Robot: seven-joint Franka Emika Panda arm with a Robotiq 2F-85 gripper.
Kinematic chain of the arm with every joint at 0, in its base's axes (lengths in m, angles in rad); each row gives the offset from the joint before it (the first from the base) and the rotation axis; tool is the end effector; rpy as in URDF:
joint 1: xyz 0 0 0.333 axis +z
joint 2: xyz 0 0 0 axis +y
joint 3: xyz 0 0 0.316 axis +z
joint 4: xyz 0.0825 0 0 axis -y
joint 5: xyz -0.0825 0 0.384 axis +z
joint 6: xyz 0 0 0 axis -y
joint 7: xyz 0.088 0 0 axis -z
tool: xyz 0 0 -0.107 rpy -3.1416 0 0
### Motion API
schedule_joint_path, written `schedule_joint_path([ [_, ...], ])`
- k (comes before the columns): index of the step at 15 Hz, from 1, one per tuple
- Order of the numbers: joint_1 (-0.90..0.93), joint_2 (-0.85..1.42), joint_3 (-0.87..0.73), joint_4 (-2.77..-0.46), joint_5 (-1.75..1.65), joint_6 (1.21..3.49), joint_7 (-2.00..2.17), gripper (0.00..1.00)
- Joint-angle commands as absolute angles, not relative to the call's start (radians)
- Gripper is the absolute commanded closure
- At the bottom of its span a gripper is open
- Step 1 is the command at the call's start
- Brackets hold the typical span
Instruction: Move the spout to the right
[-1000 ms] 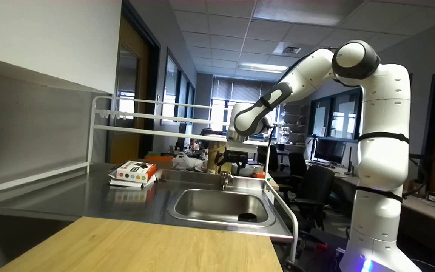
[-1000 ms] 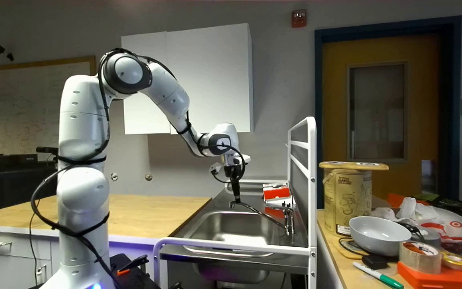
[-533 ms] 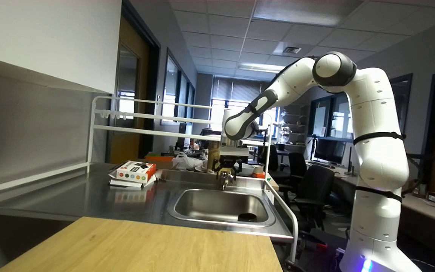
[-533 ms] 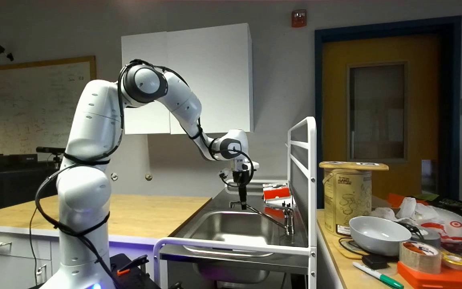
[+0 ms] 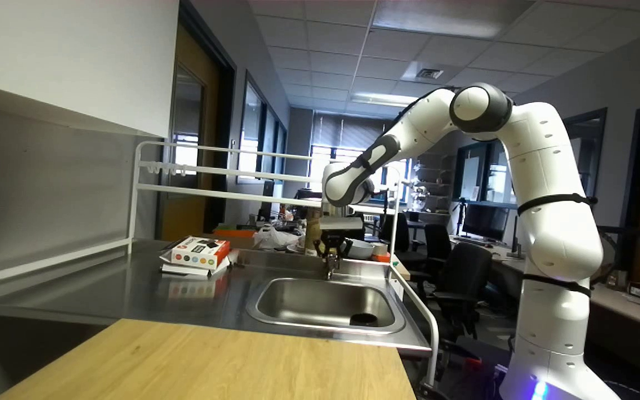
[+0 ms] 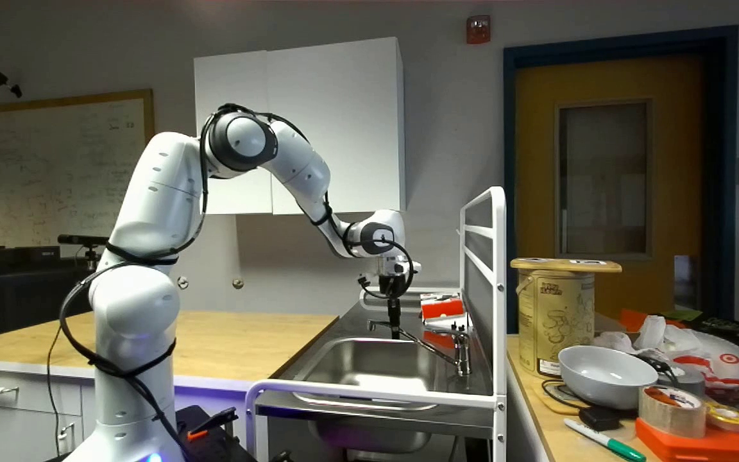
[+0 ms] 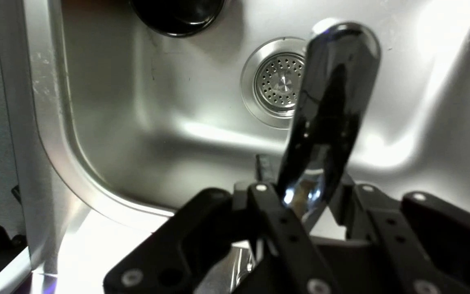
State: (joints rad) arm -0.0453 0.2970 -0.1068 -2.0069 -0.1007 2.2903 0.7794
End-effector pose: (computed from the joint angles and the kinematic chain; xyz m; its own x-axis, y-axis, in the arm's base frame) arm 0.5916 -0.0909 0.3083 0.6531 -0.7547 0.0626 -0.7569 -0.6478 0.0869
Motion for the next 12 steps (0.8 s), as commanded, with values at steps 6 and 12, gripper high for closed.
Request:
schedule_joint_path([
  [6, -0.027, 0.32, -0.131, -1.96, -0.09, 2.245, 0.799, 1.0],
  [12, -0.032, 0.318, -0.137, -1.97, -0.086, 2.246, 0.793, 0.96],
])
